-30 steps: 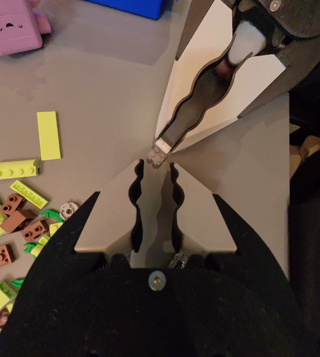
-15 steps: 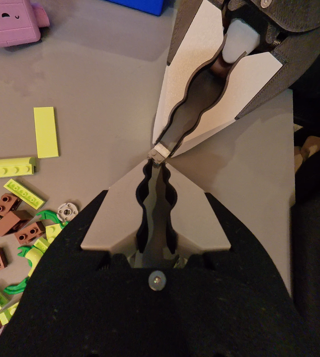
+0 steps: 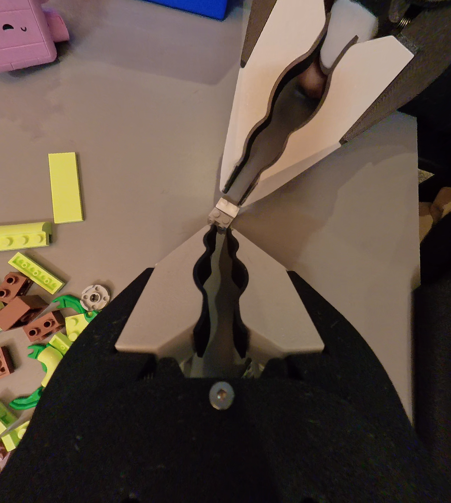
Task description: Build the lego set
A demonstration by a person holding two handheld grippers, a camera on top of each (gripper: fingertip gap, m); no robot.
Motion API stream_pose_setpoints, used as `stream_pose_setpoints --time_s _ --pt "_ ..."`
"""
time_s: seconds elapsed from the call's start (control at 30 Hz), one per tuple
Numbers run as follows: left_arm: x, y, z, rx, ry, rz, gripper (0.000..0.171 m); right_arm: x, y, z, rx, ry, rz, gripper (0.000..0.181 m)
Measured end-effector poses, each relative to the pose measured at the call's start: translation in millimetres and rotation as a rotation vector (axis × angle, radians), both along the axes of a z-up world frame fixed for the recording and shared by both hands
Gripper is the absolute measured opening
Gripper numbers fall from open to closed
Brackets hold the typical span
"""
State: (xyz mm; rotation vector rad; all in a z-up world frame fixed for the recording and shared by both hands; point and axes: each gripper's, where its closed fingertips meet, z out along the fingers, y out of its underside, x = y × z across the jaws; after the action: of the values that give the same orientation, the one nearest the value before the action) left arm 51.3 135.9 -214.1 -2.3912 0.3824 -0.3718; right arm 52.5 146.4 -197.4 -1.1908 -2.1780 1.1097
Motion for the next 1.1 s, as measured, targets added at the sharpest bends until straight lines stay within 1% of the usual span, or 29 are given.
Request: stream_pose_setpoints --time_s 0.1,0.17,0.73,0.9,1.1 --pt "0.7 0.6 0.2 0.003 0.002 0.0 0.005 -0.1 -0.3 -3.4 0.012 -0.018 0.007 0.001" --pt "1.0 1.2 0.1 0.006 0.004 0.002 0.005 -0.3 -1.1 -5.2 0.025 -0.022 0.012 0.0" --pt "0.7 2.7 -0.6 -0.001 0.013 0.03 0.005 -3.1 -3.3 -3.8 0.014 -0.02 0.011 0.0" --pt "0.3 2.6 -0.6 0.0 0.014 0.03 0.005 -3.4 0.0 2.9 -0.012 0.013 -0.005 0.001" --pt "0.3 2.6 -0.7 0.001 0.016 0.03 0.005 -1.7 2.2 -5.7 0.016 -0.032 -0.001 0.007"
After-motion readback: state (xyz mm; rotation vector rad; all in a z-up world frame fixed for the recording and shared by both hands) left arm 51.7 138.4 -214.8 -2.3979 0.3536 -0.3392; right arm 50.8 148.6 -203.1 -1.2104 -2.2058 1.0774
